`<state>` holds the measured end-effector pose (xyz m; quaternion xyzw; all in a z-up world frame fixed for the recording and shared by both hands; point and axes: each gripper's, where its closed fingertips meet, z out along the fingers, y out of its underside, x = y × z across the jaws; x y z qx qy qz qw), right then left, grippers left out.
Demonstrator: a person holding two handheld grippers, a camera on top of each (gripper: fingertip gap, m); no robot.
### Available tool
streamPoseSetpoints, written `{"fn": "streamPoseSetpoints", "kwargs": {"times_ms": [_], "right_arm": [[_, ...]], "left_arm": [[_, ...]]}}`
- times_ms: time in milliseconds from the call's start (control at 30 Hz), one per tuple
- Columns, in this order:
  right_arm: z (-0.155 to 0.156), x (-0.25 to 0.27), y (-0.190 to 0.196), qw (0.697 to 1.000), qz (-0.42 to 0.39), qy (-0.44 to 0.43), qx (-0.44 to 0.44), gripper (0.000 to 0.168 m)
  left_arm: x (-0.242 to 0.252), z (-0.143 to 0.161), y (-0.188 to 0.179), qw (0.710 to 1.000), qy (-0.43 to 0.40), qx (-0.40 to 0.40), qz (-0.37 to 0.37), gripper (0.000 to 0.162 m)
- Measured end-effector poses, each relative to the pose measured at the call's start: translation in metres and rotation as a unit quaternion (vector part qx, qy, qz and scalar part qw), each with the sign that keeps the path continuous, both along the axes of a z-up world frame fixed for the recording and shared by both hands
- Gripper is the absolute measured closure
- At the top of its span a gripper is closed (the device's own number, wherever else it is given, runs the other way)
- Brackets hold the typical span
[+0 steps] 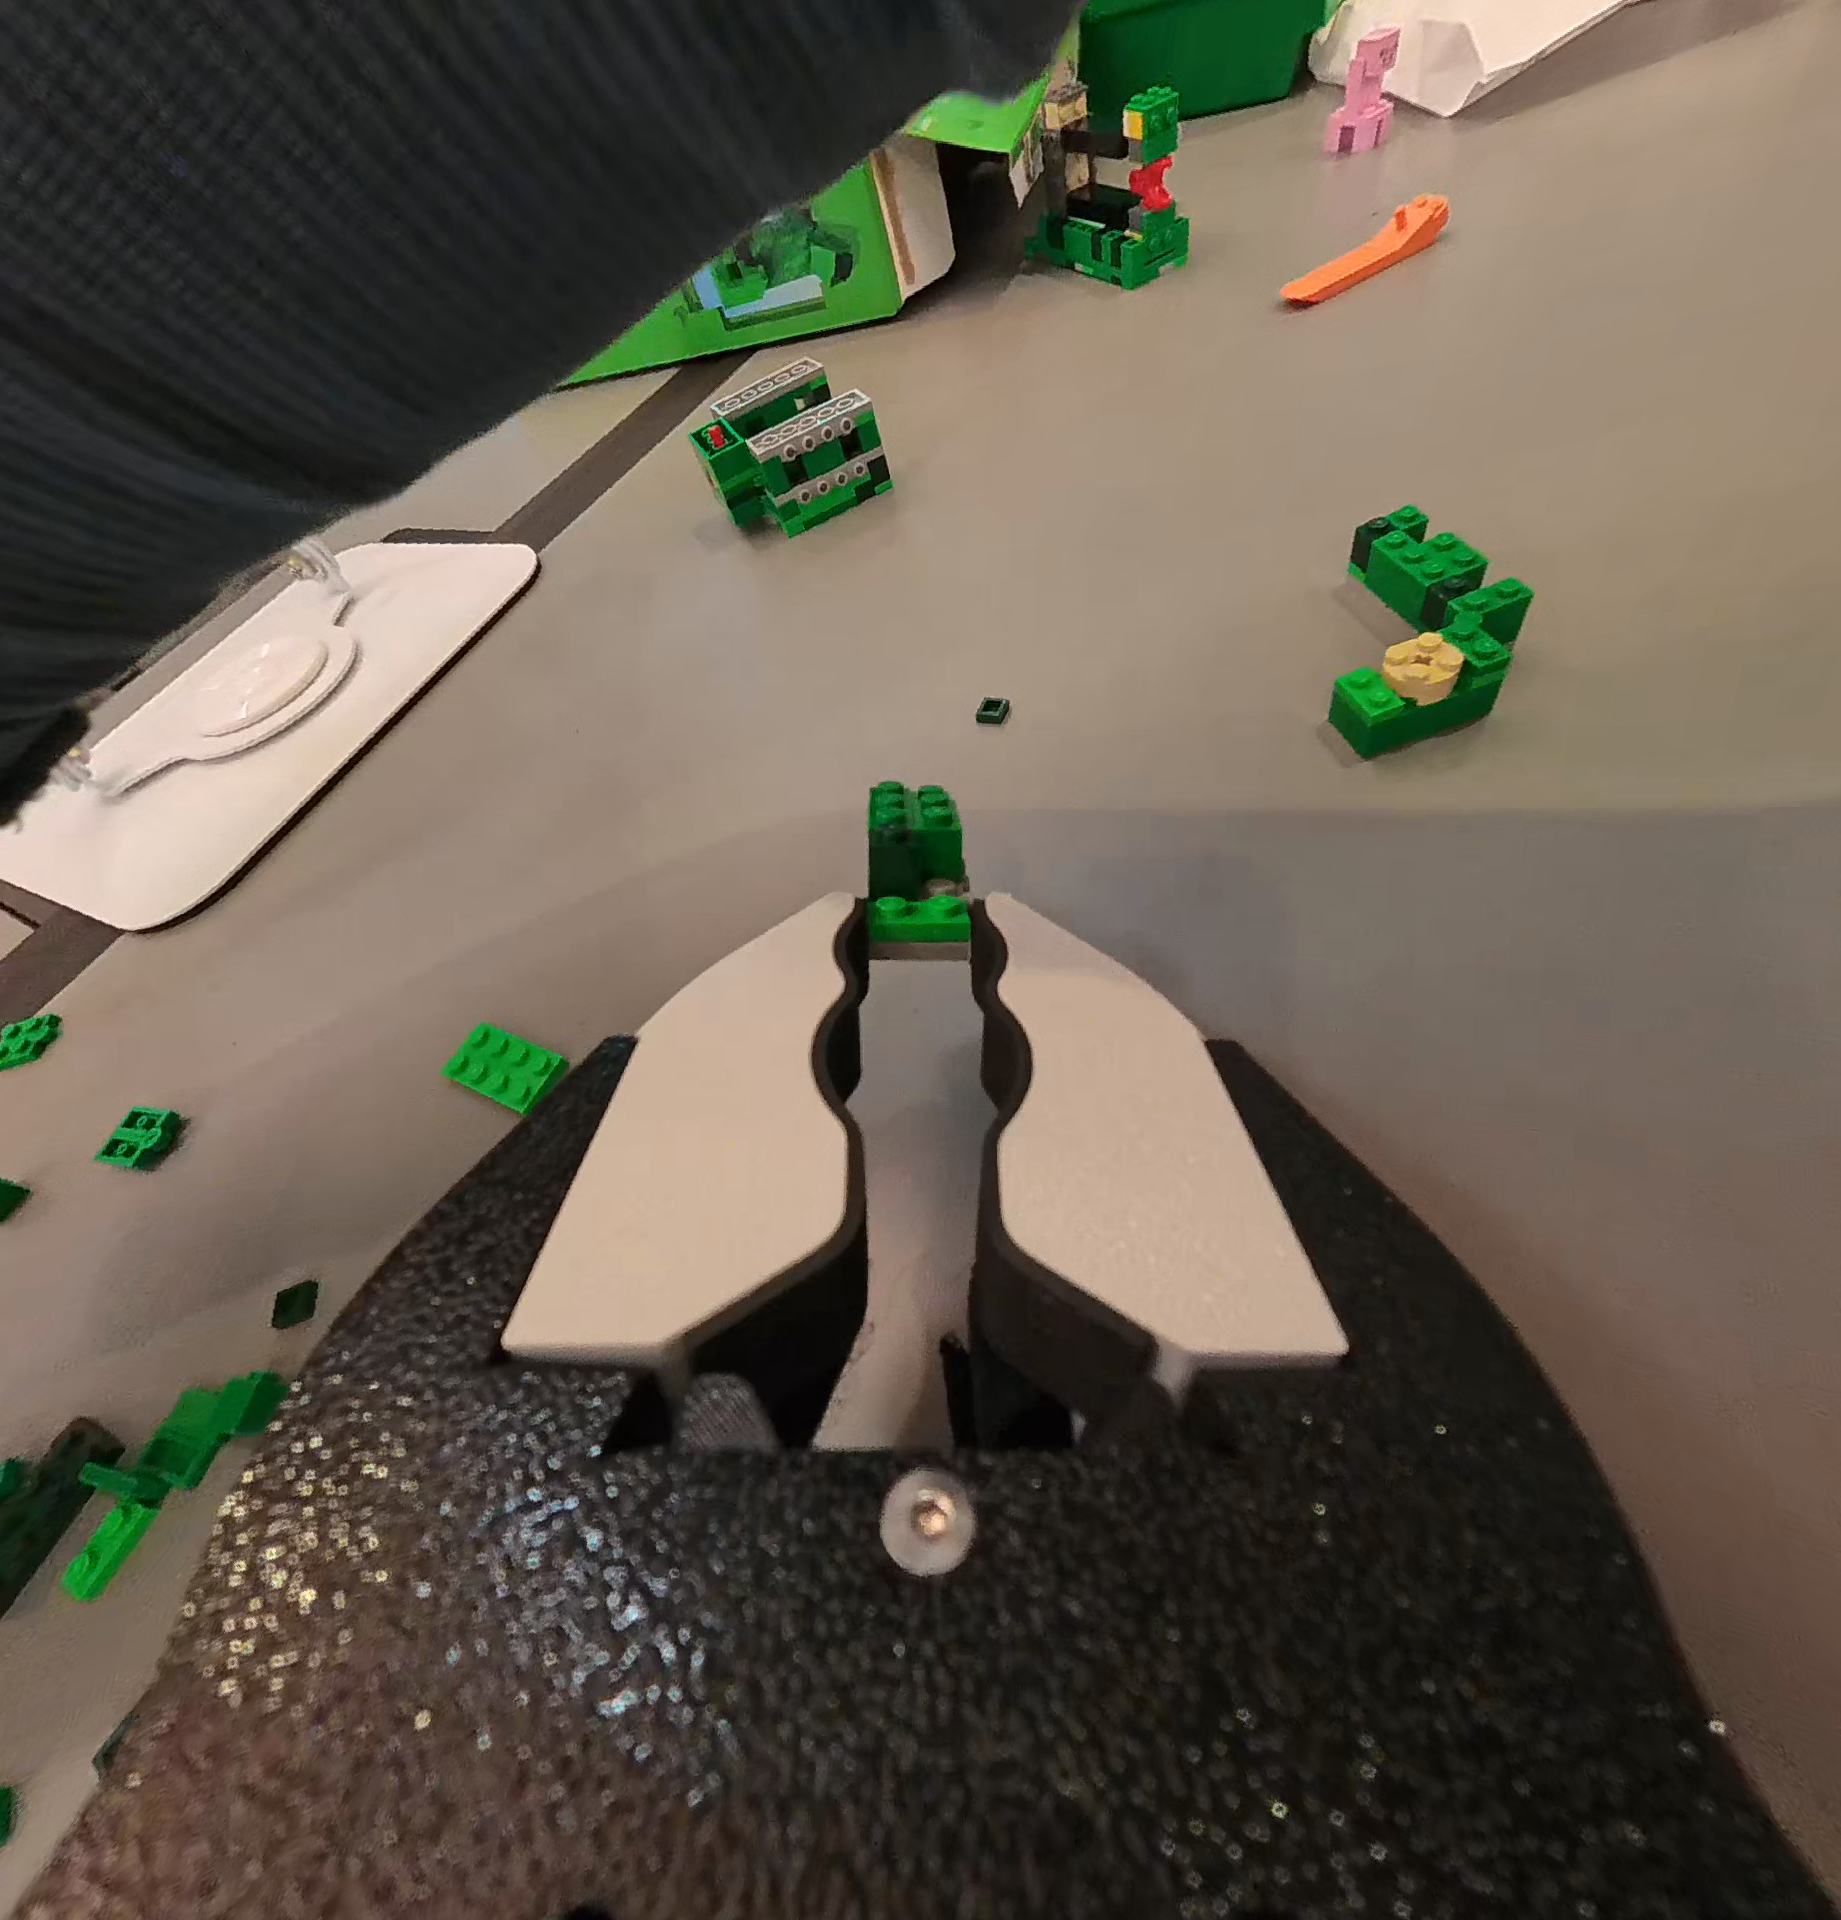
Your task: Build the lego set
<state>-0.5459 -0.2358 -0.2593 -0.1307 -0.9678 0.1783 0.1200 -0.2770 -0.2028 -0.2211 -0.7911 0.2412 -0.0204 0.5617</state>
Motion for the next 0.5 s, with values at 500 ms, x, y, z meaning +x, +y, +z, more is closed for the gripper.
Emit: {"fn": "streamPoseSetpoints", "kwargs": {"times_ms": [500], "right_arm": [[0.011, -0.003, -0.002, 0.999, -0.018, 0.014, -0.028, 0.161]], "left_arm": [[-0.001, 0.001, 0.000, 1.000, -0.009, -0.001, 0.002, 0.144]]}}
